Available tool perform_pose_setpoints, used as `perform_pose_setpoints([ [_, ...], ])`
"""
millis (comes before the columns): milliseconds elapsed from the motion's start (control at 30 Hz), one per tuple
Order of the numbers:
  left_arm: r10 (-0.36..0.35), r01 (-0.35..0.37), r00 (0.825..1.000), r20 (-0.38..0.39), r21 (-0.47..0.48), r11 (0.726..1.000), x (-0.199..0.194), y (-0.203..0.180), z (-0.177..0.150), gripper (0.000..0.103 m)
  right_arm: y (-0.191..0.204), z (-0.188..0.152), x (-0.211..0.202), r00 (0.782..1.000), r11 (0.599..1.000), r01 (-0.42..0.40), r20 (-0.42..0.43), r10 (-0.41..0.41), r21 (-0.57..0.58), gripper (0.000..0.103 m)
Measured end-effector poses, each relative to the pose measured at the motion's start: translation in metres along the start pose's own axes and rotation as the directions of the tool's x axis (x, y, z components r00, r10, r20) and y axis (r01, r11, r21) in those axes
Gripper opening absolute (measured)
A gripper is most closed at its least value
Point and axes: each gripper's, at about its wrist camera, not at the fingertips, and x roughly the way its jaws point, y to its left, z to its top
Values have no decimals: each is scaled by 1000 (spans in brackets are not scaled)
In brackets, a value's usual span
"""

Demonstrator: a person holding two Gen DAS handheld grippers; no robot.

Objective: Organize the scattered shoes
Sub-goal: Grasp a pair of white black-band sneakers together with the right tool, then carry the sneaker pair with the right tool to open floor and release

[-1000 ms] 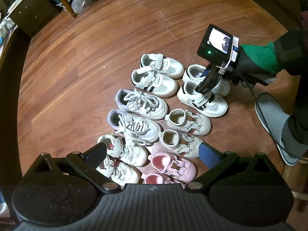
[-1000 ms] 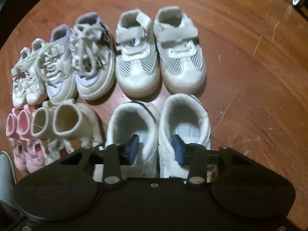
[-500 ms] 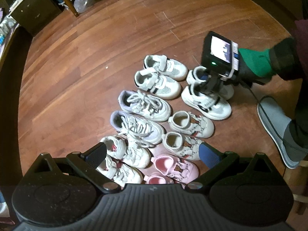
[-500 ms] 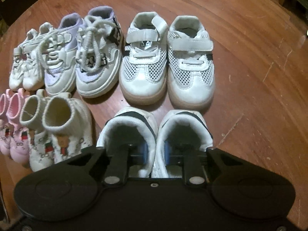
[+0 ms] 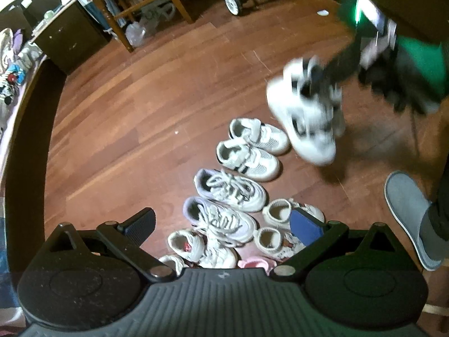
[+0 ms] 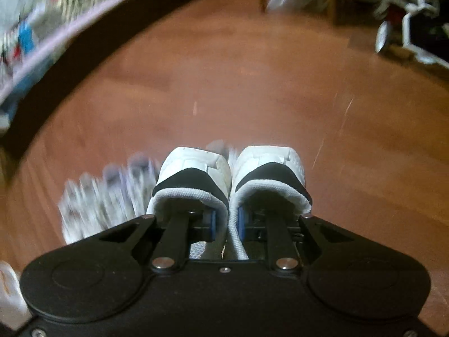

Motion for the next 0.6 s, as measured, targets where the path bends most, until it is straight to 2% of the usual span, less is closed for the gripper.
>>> perform_pose_setpoints([
  [100, 13, -13, 1000, 10, -13, 1000, -3, 5, 3, 102, -10, 40, -48, 993, 999, 14, 113, -17, 30, 14],
  [200, 23, -22, 1000, 20, -27, 999, -6, 10, 5, 103, -45, 84, -96, 974, 997, 39, 222, -54, 71, 14],
  [233, 23, -23, 999, 24, -30, 999, -8, 11, 6, 102, -67, 98, -110, 966, 995, 48, 251, -69, 86, 14],
  [333, 27, -25, 999, 43, -44, 999, -13, 13, 11, 102, -125, 133, -190, 921, 982, 119, 354, -164, 145, 14],
  [500, 25, -20, 997, 69, -61, 998, -21, 14, 16, 102, -232, 143, -302, 858, 943, 259, 399, -324, 211, 14],
  [600, 28, -24, 997, 69, -63, 998, -21, 13, 17, 102, -282, 127, -319, 838, 907, 369, 348, -420, 205, 15],
])
